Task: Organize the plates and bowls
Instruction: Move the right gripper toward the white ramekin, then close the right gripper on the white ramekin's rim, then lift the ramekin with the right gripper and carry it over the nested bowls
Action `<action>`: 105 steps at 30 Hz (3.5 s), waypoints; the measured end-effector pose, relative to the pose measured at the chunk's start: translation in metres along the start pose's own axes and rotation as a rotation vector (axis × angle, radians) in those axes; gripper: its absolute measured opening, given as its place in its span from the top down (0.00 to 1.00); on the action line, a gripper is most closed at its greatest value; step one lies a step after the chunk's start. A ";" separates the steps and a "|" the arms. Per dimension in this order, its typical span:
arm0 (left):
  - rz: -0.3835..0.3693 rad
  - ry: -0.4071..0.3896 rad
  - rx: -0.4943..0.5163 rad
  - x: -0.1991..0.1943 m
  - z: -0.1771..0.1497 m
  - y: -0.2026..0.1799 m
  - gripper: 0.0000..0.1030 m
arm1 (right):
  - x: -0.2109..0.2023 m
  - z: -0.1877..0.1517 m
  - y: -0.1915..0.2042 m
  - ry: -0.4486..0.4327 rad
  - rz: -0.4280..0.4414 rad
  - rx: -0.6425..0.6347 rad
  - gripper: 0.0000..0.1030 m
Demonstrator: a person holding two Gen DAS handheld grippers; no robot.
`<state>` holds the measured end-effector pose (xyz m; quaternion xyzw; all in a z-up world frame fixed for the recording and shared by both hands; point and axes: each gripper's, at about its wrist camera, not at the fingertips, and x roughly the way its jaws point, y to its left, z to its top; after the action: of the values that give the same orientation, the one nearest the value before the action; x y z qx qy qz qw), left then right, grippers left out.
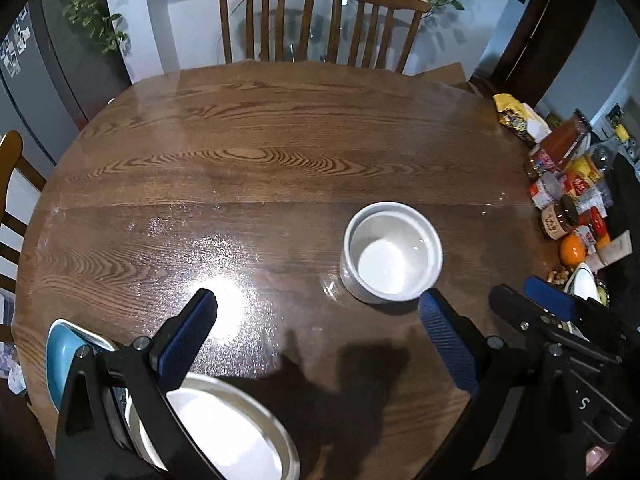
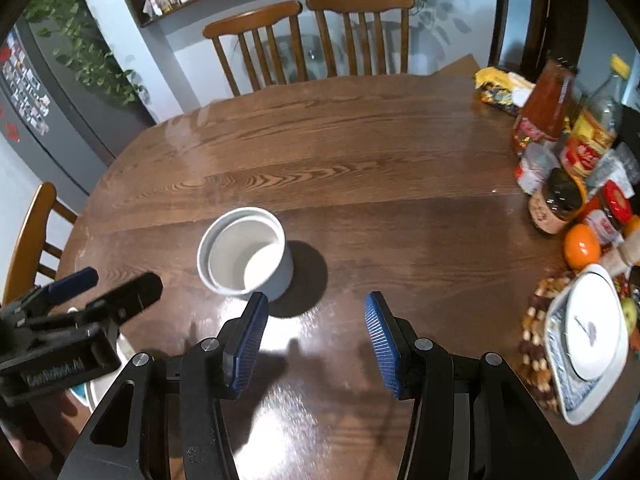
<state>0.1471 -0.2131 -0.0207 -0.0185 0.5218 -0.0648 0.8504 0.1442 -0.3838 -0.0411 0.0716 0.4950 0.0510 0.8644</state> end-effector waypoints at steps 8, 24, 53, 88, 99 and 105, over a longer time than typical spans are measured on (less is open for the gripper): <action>0.019 0.035 -0.020 0.032 0.014 0.000 0.12 | 0.036 0.016 0.001 0.050 0.022 0.011 0.50; -0.012 0.120 0.001 0.070 0.020 -0.006 0.51 | 0.082 0.035 -0.001 0.139 0.139 0.066 0.68; -0.104 0.085 0.104 0.067 0.004 -0.032 0.84 | 0.074 0.016 0.001 0.112 0.158 0.065 0.88; -0.110 0.100 0.252 0.008 -0.095 -0.048 0.85 | 0.008 -0.085 -0.003 0.124 0.142 0.080 0.88; -0.109 0.082 0.256 -0.004 -0.110 -0.038 0.85 | -0.001 -0.101 0.010 0.117 0.138 0.062 0.88; -0.114 0.069 0.260 -0.012 -0.116 -0.032 0.85 | -0.008 -0.107 0.015 0.105 0.134 0.056 0.88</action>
<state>0.0354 -0.2389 -0.0600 0.0647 0.5361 -0.1805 0.8221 0.0470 -0.3622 -0.0848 0.1260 0.5349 0.0984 0.8296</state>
